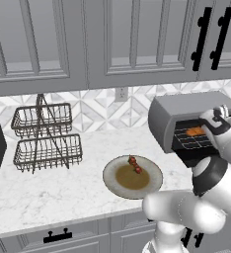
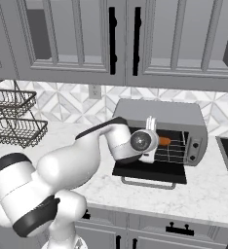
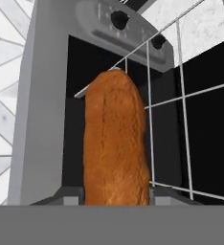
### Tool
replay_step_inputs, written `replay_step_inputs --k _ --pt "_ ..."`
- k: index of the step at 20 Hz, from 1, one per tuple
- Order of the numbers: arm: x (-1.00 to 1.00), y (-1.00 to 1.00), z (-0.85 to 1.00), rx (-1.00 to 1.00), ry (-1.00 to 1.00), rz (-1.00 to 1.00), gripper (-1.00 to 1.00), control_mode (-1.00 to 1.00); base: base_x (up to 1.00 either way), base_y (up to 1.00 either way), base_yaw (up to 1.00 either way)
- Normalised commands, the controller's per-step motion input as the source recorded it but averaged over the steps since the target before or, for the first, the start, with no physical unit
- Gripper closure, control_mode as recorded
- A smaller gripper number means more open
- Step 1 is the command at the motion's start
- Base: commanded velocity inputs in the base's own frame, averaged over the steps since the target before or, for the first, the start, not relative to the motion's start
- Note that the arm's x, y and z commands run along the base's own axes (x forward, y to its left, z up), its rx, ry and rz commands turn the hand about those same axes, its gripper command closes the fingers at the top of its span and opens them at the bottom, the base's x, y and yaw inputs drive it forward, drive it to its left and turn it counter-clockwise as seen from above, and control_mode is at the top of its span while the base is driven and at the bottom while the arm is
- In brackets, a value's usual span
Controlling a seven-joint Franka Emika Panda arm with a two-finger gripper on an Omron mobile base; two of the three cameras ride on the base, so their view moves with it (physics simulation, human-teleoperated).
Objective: Pick up the kebab skewer and baguette bread, and place them inside the toaster oven. Close the toaster oven door and start by setting the timer.
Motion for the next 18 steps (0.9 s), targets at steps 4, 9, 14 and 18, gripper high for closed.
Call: replay_step_inputs --k 4,9,14,18 --pt "0.22 0.0 -0.1 0.0 0.0 0.0 1.0 -1.0 0.0 0.0 0.0" --pt "0.18 0.0 -0.09 0.0 0.0 0.0 1.0 -1.0 0.0 0.0 0.0" --pt "0.17 -0.09 -0.14 0.0 0.0 0.0 1.0 -1.0 0.0 0.0 0.0" --pt "0.16 -0.18 -0.14 0.0 0.0 0.0 1.0 -1.0 0.0 0.0 0.0"
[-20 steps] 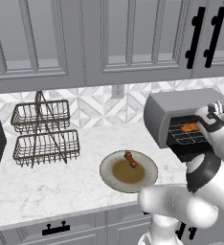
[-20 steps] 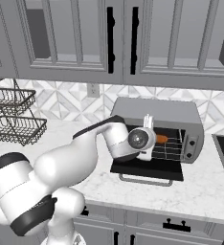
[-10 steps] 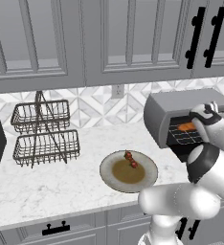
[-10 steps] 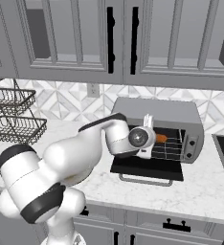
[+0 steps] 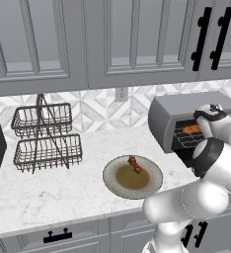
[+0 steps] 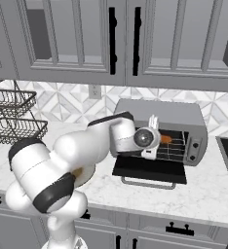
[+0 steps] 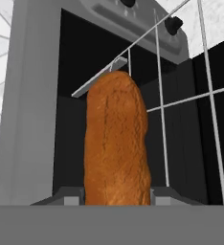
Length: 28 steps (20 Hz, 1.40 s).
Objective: Pick up the kebab skewer and baguette bread, and place them inside the toaster oven. Close the toaster oven door and start by setting the timer.
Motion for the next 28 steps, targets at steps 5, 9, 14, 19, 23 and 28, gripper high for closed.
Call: replay_step_inputs --k 5,9,14,19,23,28 --pt "0.09 -0.15 -0.21 0.0 0.0 0.0 1.0 -1.0 0.0 0.0 0.0" --pt "0.0 -0.01 -0.25 0.0 0.02 0.0 1.0 -1.0 0.0 0.0 0.0" --pt "0.14 0.0 -0.01 0.0 0.04 0.0 1.0 -1.0 0.0 0.0 0.0" --pt "0.39 0.0 0.07 0.0 0.03 0.0 -1.0 -1.0 0.0 0.0 0.0" --pt "0.12 0.0 0.0 0.0 0.02 0.0 -1.0 -1.0 0.0 0.0 0.0" --pt "0.0 0.0 0.0 0.0 0.0 0.0 -1.0 -1.0 0.0 0.0 0.0"
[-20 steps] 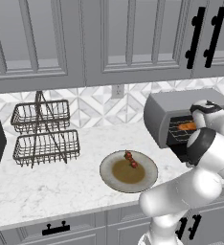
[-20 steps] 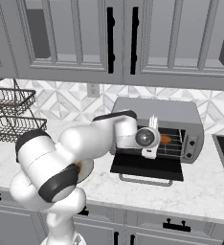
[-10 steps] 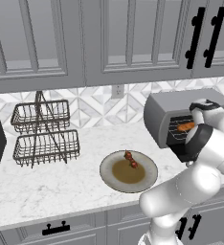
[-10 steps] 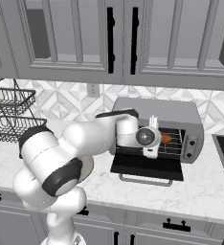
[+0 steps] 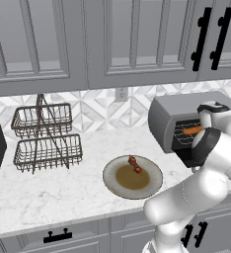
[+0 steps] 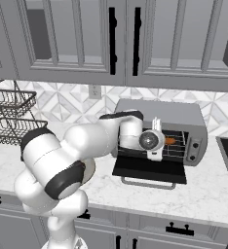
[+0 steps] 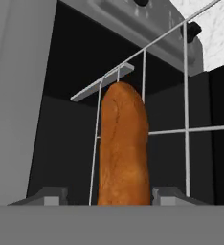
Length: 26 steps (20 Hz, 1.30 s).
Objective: Pick up the kebab skewer and baguette bread, and place them inside the toaster oven. Close the toaster oven door and start by setting the timer.
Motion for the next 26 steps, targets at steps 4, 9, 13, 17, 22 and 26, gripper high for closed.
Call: replay_step_inputs --k 4,9,13,17,22,26 --pt "-0.01 -0.1 0.18 0.0 0.0 0.0 -1.0 -1.0 0.0 0.0 0.0" --pt "-0.38 -0.11 0.56 0.0 0.0 0.0 -1.0 -1.0 0.0 0.0 0.0" --pt "-0.44 -0.03 0.62 0.0 0.04 0.0 -1.0 -1.0 0.0 0.0 0.0" --pt "-0.63 -0.06 0.78 0.0 0.15 0.0 -1.0 -1.0 0.0 0.0 0.0" --pt "-0.58 0.1 0.96 -0.02 0.26 0.11 -1.0 -1.0 0.0 0.0 0.0" --pt "-0.29 0.68 0.68 -0.06 0.25 0.4 -1.0 -1.0 0.0 0.0 0.0"
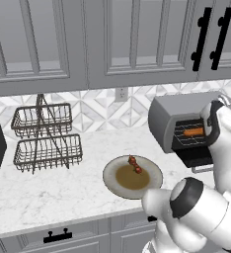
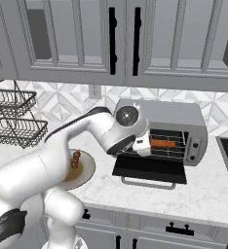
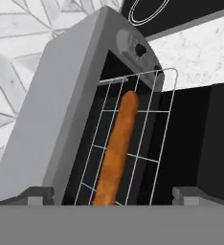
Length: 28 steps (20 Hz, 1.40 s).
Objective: Pick up the kebab skewer and baguette bread, and place them inside the toaster oven. Close the toaster oven door and start by setting the timer.
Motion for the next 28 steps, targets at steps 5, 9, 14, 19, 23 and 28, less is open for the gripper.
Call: replay_step_inputs --k 5,9,14,19,23,28 --pt "-0.15 0.93 0.14 -0.04 0.23 0.68 -1.0 -1.0 0.0 0.0 0.0" --pt "-0.26 0.99 -0.25 -0.14 0.08 0.72 -1.0 -1.0 0.0 0.0 0.0" --pt "-0.21 1.0 -0.34 -0.27 0.12 0.55 -1.0 -1.0 0.0 0.0 0.0" --pt "0.0 1.0 -0.35 -0.36 0.17 0.26 -1.0 -1.0 0.0 0.0 0.0" --pt "0.13 1.0 -0.41 -0.24 0.15 0.29 -1.0 -1.0 0.0 0.0 0.0" --pt "0.25 0.98 -0.36 -0.17 0.17 0.33 -1.0 -1.0 0.0 0.0 0.0"
